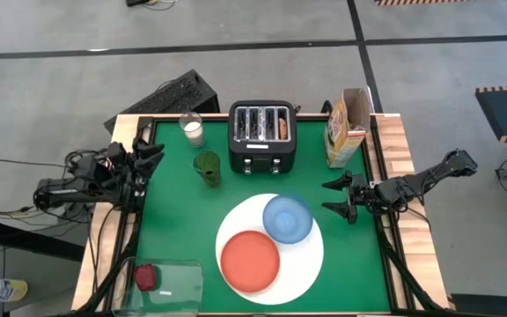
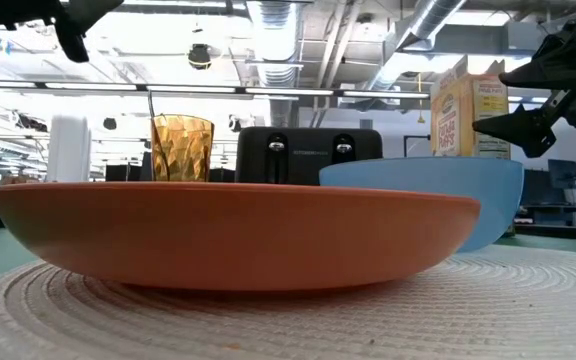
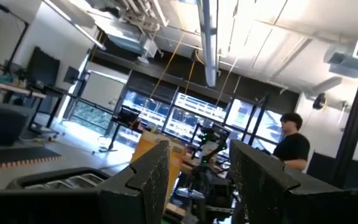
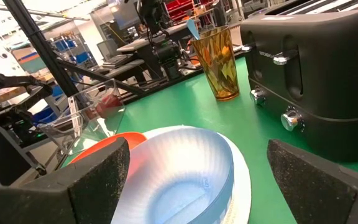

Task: Arrange a breakfast setting
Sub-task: Put the blue spoon on the white placemat to the right of the blue bowl

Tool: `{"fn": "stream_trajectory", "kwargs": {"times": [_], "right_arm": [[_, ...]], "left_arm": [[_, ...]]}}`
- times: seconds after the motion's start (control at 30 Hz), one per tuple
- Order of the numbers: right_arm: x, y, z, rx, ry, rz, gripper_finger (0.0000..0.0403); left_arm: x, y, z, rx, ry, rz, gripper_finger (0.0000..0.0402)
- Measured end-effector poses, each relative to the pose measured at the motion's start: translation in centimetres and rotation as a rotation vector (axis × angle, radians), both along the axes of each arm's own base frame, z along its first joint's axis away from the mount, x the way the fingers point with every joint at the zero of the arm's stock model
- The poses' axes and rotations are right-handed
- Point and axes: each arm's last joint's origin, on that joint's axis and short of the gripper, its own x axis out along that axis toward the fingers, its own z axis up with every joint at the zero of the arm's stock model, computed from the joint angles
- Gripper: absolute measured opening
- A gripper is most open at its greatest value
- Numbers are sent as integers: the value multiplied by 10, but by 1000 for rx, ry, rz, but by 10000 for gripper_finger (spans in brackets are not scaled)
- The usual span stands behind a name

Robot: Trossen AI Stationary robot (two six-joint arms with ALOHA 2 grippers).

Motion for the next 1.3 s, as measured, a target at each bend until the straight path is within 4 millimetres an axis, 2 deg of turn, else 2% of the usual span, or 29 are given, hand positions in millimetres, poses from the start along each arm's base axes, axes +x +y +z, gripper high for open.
{"fn": "stream_trajectory", "kwargs": {"times": [0.13, 0.3, 0.5, 0.83, 0.97, 1.17, 1.3], "right_arm": [[0, 0, 0, 0, 1, 0, 400], [0, 0, 0, 0, 0, 0, 400], [0, 0, 0, 0, 0, 0, 400], [0, 0, 0, 0, 0, 0, 400], [0, 0, 0, 0, 0, 0, 400], [0, 0, 0, 0, 0, 0, 400], [0, 0, 0, 0, 0, 0, 400]], "left_arm": [[0, 1, 0, -72, -23, 12, 157], [-1, 5, -2, -119, -11, 134, 157], [0, 3, -3, -125, -8, 84, 157], [-1, 5, 0, -147, -50, 139, 157], [-1, 4, 2, -126, -61, 113, 157], [2, 2, 1, 22, 10, 85, 157], [2, 3, 1, -11, 8, 128, 157]]}}
